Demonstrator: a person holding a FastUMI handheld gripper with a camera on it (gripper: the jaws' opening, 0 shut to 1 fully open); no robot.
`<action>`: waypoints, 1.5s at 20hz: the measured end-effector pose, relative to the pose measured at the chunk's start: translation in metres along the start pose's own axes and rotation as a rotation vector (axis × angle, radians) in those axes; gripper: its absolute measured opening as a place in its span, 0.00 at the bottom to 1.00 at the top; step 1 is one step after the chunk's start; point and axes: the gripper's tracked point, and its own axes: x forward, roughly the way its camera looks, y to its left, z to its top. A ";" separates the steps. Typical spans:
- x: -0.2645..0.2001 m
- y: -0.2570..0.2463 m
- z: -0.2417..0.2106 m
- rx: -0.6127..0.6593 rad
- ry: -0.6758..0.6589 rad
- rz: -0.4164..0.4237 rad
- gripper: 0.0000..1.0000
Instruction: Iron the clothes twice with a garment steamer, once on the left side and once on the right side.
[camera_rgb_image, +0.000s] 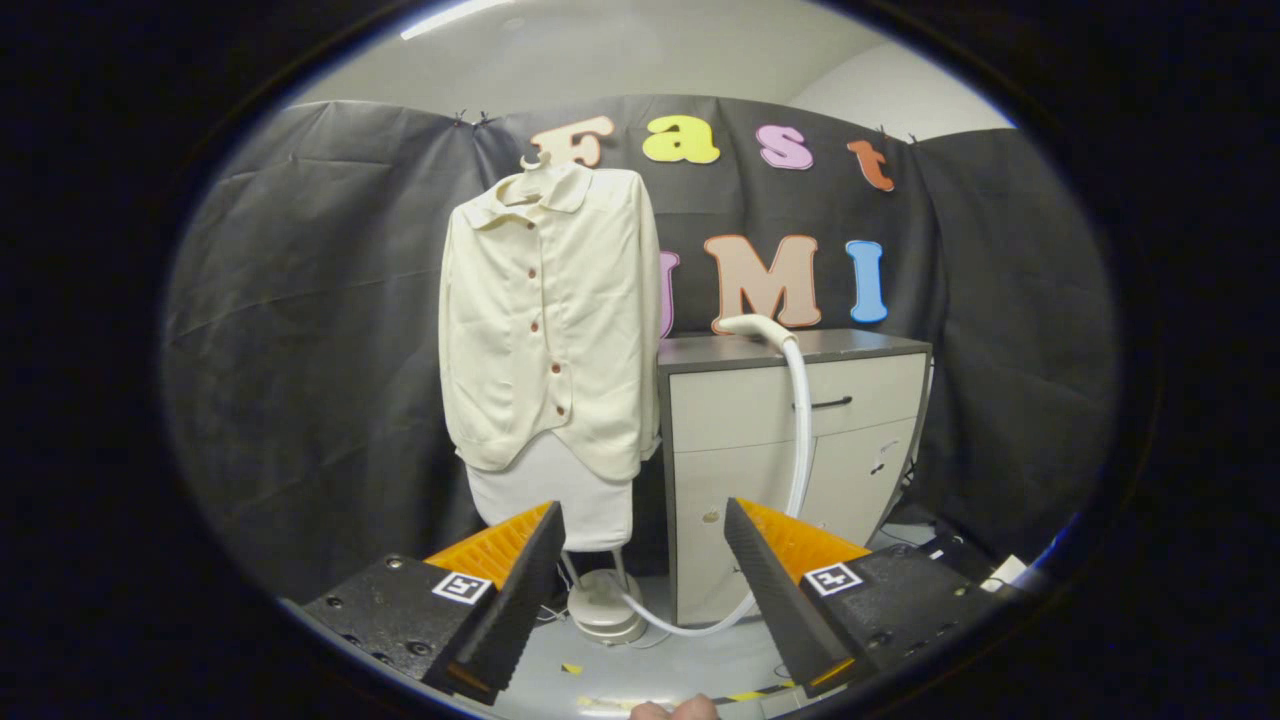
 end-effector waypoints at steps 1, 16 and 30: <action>0.002 -0.001 0.001 -0.002 0.004 -0.005 0.98; 0.058 -0.039 0.029 -0.030 -0.038 -0.087 0.98; 0.208 -0.169 0.094 -0.027 -0.094 -0.039 0.98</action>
